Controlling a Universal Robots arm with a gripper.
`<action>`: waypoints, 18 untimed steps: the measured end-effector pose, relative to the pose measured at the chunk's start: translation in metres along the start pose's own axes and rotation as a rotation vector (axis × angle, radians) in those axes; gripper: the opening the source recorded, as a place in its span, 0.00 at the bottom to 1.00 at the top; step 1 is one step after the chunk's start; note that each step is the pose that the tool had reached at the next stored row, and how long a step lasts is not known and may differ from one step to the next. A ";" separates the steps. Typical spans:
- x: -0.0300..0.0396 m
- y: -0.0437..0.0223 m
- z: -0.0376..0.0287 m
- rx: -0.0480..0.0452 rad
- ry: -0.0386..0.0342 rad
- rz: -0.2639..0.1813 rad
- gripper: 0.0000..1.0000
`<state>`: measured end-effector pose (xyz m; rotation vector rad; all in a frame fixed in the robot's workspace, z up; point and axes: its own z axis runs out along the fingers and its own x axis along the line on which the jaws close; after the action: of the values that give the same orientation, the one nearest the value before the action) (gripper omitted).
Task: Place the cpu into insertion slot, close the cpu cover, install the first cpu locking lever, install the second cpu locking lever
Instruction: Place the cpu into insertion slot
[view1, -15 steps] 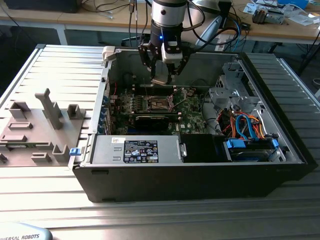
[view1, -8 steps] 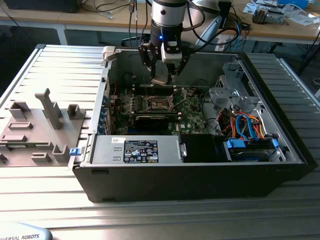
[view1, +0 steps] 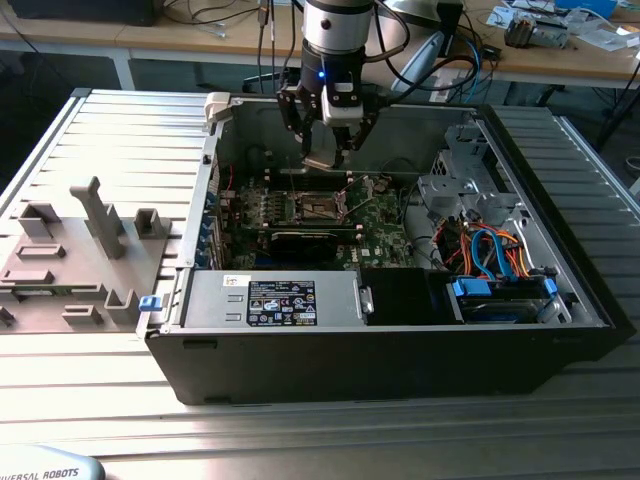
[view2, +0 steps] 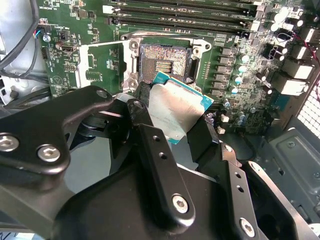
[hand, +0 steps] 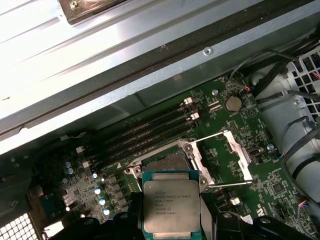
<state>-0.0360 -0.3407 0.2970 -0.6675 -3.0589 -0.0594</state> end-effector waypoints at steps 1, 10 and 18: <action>0.0000 0.0000 0.0000 0.0000 0.0000 0.001 0.54; 0.0000 0.0000 0.0000 -0.0003 -0.0004 0.012 0.54; 0.0000 0.0000 0.0000 -0.0004 -0.0008 0.021 0.54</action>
<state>-0.0360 -0.3407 0.2970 -0.6998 -3.0522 -0.0596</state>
